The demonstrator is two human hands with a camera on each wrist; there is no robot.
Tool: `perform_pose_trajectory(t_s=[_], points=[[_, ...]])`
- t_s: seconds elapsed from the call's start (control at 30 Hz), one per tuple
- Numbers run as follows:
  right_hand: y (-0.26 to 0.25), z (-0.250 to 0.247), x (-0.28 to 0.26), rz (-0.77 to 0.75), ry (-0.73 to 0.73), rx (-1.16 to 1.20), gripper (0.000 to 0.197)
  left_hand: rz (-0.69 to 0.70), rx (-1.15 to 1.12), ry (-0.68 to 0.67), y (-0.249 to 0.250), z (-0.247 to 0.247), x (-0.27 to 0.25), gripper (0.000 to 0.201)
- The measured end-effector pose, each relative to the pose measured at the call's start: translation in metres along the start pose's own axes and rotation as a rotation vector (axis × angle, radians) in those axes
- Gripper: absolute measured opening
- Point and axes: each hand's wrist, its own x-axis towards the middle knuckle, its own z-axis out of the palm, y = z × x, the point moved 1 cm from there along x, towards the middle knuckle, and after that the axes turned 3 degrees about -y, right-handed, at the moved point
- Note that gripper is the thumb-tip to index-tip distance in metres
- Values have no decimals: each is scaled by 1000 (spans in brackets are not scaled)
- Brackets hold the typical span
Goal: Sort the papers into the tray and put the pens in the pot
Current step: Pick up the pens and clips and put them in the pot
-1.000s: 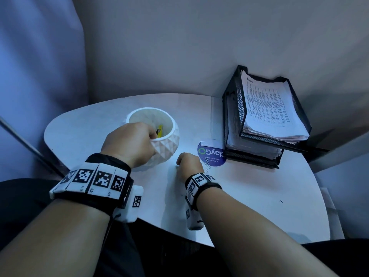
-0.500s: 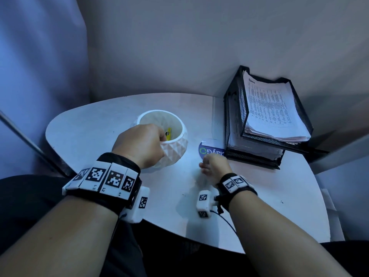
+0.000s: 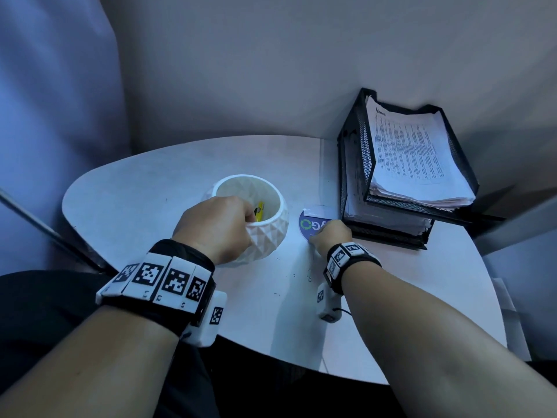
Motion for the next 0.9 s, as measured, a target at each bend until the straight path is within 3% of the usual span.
perform_pose_trajectory(t_s=[0.1,0.23,0.43,0.5,0.7,0.83,0.9], points=[[-7,-4,-2,19,-17,-71,31,6,5,-9,2,0,0,23],[-5,-3,-5,12,-46,-9,30,16,9,-17,5,-1,-1,23],[5,-23,-15,47,-114,929,19,36,31,-8,4,1,-1,22],[-10,-43,-27,-21,-148,1061,24,44,42,-14,5,2,-1,23],[-76,-84,-74,-365,-248,982,31,60,75,-39,16,8,-2,32],[-97,-73,-91,-521,-354,768,36,79,107,-50,21,8,-4,30],[-93,-70,-91,-550,-308,752,37,77,104,-51,20,8,-4,29]])
